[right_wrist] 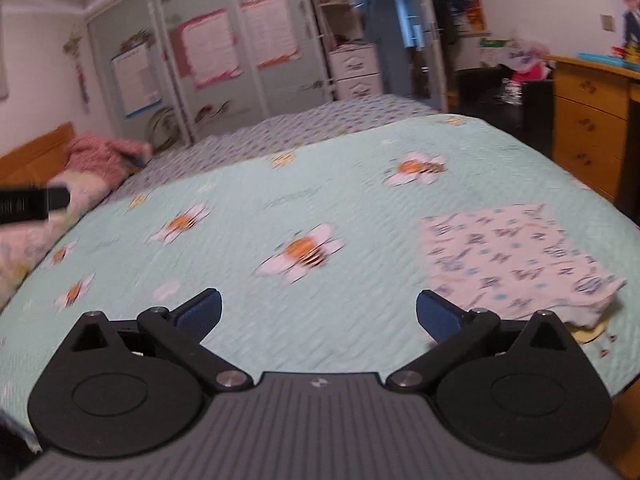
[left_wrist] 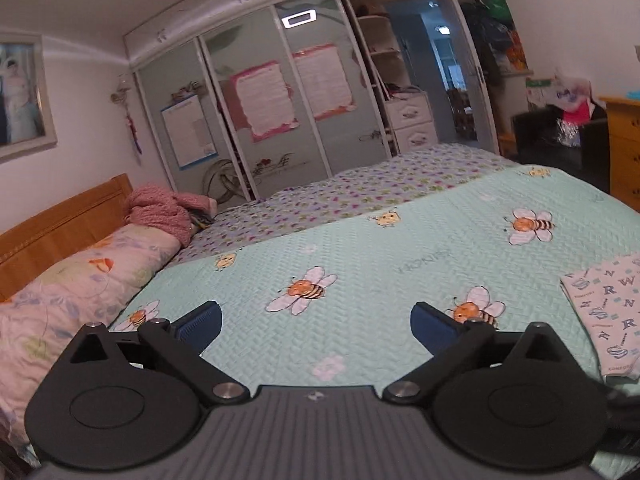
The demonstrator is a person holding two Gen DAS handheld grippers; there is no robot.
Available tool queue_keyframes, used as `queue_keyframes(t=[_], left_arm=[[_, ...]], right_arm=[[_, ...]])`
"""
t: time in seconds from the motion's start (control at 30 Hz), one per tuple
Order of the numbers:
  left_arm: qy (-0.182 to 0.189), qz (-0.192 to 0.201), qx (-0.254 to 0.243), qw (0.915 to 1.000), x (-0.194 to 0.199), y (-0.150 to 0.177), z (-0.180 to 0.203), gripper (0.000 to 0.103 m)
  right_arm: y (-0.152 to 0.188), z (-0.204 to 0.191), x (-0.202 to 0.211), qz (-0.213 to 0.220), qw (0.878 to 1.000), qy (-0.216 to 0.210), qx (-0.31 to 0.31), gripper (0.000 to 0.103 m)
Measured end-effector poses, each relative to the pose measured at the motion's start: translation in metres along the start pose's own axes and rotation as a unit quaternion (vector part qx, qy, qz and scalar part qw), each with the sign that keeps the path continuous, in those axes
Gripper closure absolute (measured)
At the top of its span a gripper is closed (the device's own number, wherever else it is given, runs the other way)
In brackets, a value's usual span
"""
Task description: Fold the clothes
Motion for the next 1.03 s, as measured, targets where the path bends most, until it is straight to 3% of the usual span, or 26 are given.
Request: queue_keyframes(t=[0.13,0.33,0.47,0.63,0.8,0.9,1.03], left_arm=[[0.029,-0.016,0.028,0.9991,-0.002,0.008,-0.022,0.0],[0.017,-0.029,0.046,0.9984,0.005,0.023,-0.055,0.0],[0.031,-0.048,0.074,0.9956,0.004,0.036,-0.073,0.0],[0.072,-0.089,0.115,0.9867,-0.009,0.055,-0.086,0.0],[0.113,-0.148,0.157,0.9699,-0.027,0.084,-0.093,0.0],[0.141,-0.149,0.168,0.9644,-0.03,0.095,-0.091,0.0],[0.168,-0.148,0.147,0.9634,-0.025,0.1,-0.072,0.0]], right_arm=[[0.008,-0.04,-0.001,-0.02,0.999,-0.023,0.035,0.0],[0.014,-0.075,0.002,-0.027,0.997,-0.025,0.068,0.0],[0.024,-0.085,0.006,-0.038,0.996,-0.026,0.076,0.0],[0.033,-0.1,0.009,-0.041,0.993,-0.024,0.108,0.0],[0.037,-0.109,0.01,-0.043,0.991,-0.021,0.123,0.0],[0.039,-0.113,0.009,-0.044,0.991,-0.021,0.128,0.0],[0.045,-0.115,0.009,-0.051,0.99,-0.019,0.133,0.0]])
Point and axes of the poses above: each gripper's, at about its wrist camera, not at the fingertips, and x roughly against the way its jaws point, z to its right, y to its underside, the point moved 7 cm from there along -x, roughly the way its jaws point, and after that the axes turned 1 degree about y, right-handed, at the moved point
